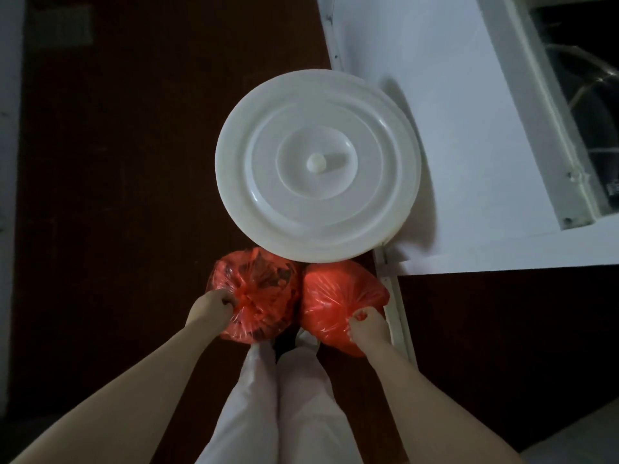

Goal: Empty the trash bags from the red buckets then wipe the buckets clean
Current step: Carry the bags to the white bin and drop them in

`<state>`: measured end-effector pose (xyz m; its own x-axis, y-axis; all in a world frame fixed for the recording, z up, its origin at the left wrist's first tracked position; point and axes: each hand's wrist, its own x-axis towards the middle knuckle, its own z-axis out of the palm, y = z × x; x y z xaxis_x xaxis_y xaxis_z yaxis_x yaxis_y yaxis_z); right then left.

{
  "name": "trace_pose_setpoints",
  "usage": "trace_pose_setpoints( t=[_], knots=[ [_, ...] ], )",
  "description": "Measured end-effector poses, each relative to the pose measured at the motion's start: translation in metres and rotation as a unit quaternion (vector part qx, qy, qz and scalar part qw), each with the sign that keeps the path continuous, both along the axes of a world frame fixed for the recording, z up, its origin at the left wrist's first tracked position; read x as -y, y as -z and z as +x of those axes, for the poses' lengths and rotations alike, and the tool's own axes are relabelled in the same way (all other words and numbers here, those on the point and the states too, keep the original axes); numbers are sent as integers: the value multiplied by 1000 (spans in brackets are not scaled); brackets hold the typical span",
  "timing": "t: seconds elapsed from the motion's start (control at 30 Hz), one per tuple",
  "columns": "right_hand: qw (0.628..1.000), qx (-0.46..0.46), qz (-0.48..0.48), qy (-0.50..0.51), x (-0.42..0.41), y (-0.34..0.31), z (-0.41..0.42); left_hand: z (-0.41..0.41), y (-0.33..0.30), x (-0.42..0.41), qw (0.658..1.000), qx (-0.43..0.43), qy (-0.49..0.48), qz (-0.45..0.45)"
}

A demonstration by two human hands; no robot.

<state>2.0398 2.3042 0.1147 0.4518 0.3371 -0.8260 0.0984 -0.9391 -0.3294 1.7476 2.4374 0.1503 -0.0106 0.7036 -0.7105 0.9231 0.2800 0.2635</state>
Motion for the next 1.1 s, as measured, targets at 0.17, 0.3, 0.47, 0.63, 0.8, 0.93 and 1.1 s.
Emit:
trace_pose_setpoints(
  t=[0.17, 0.3, 0.47, 0.63, 0.8, 0.93, 1.1],
  knots=[
    [1000, -10, -4, 19, -16, 40, 8, 8, 36, -23, 1000, -5, -8, -2],
    [1000, -5, -13, 13, -20, 84, 20, 15, 68, -36, 1000, -1, 10, -3],
    [1000, -3, -29, -11, -21, 121, 28, 23, 101, -38, 998, 5, 52, -36],
    [998, -1, -31, -47, -32, 114, 22, 24, 122, -30, 994, 33, 47, -95],
    [998, -4, -24, -52, -38, 99, 17, 30, 120, -30, 993, 68, 9, -95],
    [999, -2, -11, -30, -43, 84, 15, 30, 107, -39, 993, 80, -16, -90],
    [1000, -10, 6, -17, -52, 73, 14, 27, 92, -51, 991, 93, -44, -90]
  ],
)
